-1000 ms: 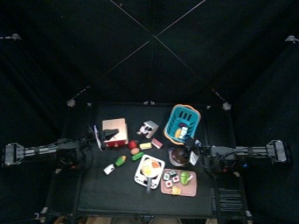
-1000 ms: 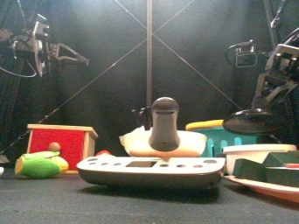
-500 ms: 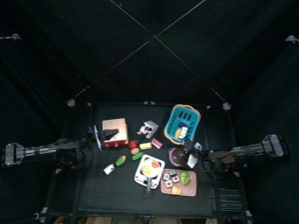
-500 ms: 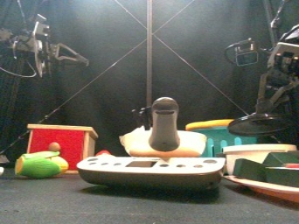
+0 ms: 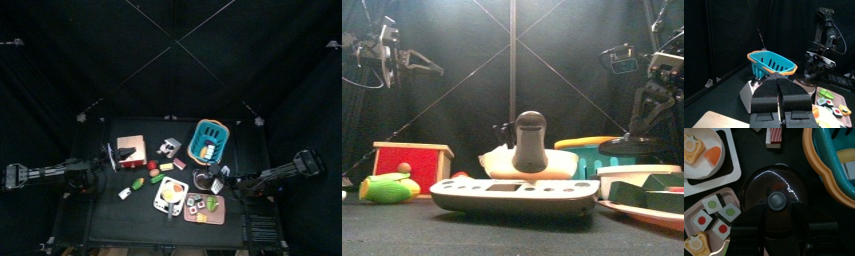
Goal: Place pot lid on pot
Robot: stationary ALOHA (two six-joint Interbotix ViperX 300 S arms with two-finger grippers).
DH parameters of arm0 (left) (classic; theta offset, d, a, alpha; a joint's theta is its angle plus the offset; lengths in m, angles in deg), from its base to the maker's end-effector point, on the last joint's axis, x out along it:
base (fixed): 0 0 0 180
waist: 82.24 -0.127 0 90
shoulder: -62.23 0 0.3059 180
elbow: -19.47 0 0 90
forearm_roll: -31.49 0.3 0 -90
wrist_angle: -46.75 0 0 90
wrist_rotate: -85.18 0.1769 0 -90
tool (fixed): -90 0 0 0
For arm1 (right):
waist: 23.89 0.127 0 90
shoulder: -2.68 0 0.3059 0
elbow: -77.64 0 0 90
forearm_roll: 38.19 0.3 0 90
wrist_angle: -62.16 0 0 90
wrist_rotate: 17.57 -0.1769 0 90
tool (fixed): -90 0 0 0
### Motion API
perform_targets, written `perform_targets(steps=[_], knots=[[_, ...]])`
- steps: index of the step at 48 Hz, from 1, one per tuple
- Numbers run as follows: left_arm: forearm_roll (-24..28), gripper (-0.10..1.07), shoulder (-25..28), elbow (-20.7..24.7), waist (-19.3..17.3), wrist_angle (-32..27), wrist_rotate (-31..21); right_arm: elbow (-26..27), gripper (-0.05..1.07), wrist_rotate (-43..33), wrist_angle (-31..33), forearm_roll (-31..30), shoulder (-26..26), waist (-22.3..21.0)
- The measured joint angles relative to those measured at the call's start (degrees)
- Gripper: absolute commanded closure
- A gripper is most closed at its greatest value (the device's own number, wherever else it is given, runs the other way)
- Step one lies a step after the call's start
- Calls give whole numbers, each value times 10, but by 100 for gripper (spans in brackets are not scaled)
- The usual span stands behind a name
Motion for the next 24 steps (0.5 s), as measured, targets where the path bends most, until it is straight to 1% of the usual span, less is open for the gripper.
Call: perform_targets(steps=[8,24], knots=[[0,89,0,0,-2,0,0,-5,43,-19,-1,-5,-14,0],[-1,89,0,0,-4,0,0,-8,42,-22,-11,-6,-25,-2]])
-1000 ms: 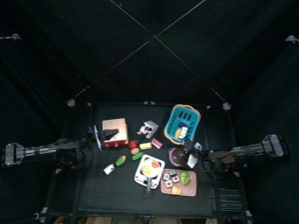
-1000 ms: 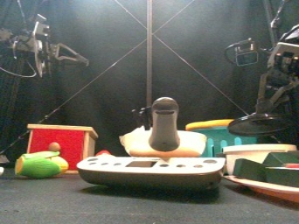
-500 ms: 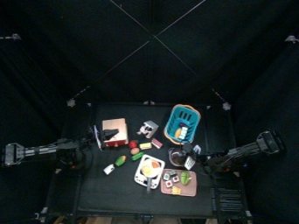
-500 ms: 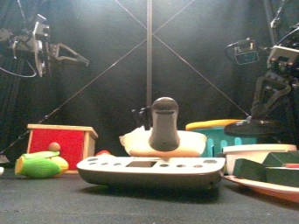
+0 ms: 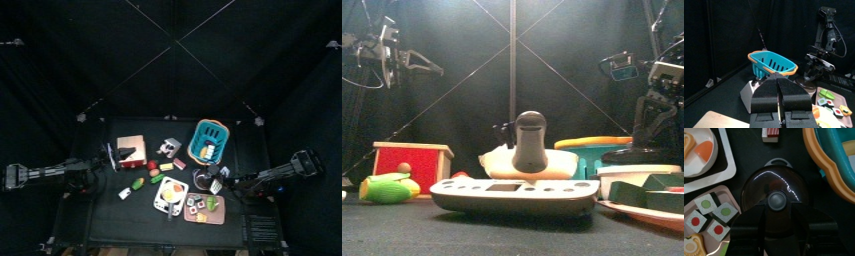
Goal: Place pot lid on pot
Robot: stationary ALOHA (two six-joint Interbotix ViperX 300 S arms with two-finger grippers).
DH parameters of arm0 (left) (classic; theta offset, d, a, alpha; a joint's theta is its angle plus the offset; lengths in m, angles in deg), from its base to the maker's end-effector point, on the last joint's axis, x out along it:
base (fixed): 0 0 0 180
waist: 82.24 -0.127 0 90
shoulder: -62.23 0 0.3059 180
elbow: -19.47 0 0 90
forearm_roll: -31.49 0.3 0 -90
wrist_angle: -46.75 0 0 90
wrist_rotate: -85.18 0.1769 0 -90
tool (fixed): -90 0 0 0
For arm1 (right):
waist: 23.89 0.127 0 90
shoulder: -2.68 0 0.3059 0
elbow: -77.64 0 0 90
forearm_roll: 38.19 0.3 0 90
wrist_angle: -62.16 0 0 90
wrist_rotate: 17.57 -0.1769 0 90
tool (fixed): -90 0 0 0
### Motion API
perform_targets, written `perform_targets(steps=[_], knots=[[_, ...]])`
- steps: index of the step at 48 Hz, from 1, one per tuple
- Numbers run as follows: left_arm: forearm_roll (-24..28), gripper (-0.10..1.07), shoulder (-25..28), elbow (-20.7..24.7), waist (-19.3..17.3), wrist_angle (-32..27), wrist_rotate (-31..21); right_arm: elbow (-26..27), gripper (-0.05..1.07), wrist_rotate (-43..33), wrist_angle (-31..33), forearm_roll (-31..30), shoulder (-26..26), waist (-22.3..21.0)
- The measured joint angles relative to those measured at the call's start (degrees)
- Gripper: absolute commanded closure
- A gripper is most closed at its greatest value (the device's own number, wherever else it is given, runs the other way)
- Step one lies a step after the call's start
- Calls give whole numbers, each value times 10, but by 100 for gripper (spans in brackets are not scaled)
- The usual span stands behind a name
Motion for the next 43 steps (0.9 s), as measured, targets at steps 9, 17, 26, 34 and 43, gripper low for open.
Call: perform_targets(steps=[9,17,26,34,43], knots=[[1,89,-1,0,1,0,0,0,42,0,-16,0,-15,-5],[1,89,0,-1,0,0,-1,0,42,0,-23,-2,-24,-15],[1,89,-1,0,0,0,0,0,42,0,-25,-4,-25,-20],[1,89,0,0,1,-1,0,0,42,1,-25,-11,-25,-33],[1,89,-1,-1,0,-1,0,-1,42,1,-35,-11,-25,-38]])
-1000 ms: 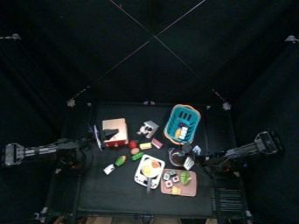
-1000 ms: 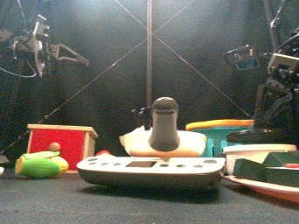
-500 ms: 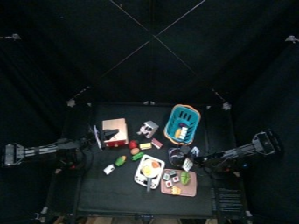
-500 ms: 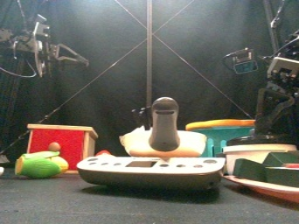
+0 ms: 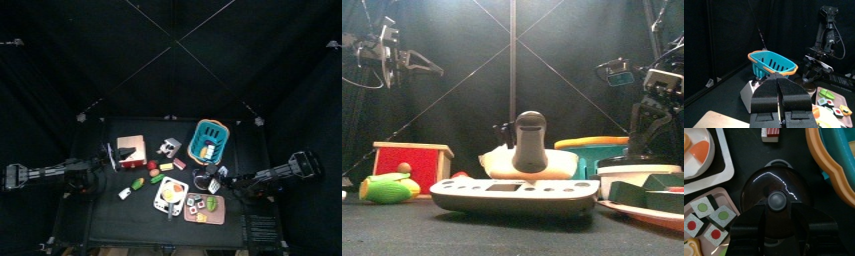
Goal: Place pot lid on pot
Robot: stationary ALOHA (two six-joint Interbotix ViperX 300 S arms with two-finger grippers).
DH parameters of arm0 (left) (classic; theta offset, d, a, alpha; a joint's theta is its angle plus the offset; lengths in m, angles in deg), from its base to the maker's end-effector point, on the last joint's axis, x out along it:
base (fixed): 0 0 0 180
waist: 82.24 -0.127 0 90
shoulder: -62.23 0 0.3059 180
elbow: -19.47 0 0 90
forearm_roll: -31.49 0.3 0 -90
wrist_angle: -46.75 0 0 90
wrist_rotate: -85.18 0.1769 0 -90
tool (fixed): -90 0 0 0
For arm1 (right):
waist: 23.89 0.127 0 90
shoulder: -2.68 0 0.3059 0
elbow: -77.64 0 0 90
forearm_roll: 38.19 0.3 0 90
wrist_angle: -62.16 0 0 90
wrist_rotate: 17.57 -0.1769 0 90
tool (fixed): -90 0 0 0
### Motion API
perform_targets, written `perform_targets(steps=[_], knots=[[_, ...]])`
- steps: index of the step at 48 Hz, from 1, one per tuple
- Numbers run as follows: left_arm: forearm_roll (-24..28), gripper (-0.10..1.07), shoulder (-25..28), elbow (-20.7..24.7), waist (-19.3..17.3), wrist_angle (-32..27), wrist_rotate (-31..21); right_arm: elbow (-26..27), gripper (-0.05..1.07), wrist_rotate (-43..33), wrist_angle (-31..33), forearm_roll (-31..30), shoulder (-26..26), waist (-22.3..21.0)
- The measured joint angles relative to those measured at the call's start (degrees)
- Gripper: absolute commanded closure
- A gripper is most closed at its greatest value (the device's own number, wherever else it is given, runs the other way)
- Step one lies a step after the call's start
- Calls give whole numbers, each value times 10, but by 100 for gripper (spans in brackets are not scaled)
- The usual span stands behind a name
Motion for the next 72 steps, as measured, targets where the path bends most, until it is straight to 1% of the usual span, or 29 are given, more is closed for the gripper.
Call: perform_targets(steps=[25,49,72], knots=[[0,89,1,-2,-2,0,0,0,42,3,-11,4,-15,-1],[0,89,0,-1,-2,0,0,0,42,5,16,9,11,0],[0,89,1,-2,-3,0,0,0,42,5,11,14,8,0]])
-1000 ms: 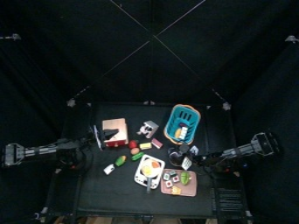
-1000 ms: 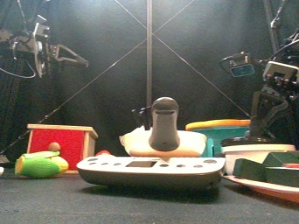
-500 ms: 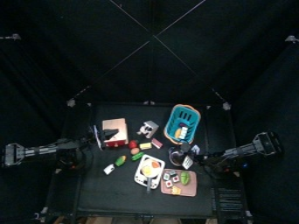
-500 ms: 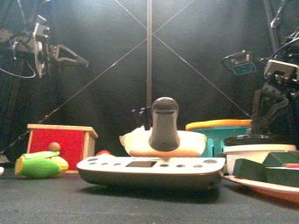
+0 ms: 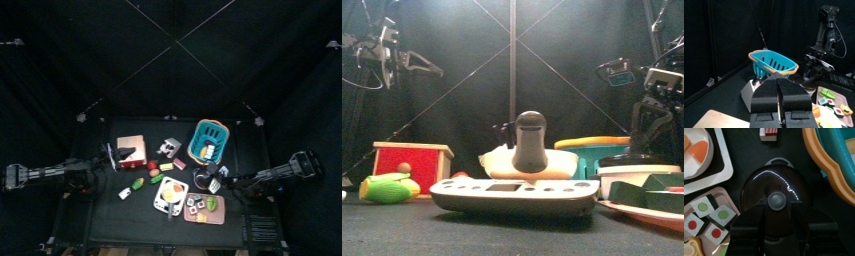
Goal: Place pot lid on pot
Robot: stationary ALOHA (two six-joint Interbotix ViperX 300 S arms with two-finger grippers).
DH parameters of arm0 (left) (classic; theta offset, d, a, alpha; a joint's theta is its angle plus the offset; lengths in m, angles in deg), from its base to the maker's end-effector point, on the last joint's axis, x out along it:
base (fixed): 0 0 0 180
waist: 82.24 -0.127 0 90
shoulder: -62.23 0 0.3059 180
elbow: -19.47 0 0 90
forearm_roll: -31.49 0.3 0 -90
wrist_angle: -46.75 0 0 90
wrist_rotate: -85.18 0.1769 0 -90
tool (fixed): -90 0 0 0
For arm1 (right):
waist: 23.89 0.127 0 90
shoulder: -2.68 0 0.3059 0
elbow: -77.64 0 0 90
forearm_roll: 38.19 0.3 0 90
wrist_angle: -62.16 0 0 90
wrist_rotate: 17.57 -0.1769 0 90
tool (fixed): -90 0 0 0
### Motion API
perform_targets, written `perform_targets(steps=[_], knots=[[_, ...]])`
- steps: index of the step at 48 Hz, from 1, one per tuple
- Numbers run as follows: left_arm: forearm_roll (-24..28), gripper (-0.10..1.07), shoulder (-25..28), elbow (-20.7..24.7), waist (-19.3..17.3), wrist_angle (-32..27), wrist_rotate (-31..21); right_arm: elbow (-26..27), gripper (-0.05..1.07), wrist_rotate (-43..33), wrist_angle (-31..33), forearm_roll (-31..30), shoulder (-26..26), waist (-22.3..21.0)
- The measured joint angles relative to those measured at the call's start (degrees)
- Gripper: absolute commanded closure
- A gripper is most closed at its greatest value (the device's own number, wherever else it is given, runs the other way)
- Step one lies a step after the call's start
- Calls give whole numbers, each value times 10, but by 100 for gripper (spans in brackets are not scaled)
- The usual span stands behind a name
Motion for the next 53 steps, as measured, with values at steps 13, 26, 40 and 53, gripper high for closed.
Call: perform_targets(steps=[13,26,40,53], knots=[[0,89,-1,0,0,-1,0,0,42,-1,-1,0,-1,-1],[0,89,-1,0,0,-1,0,0,42,-1,-11,0,-15,-4],[0,89,0,0,0,-1,0,0,42,-3,-18,-2,-19,-4],[0,89,0,0,-1,-1,-1,1,42,-4,-18,-4,-20,-11]])
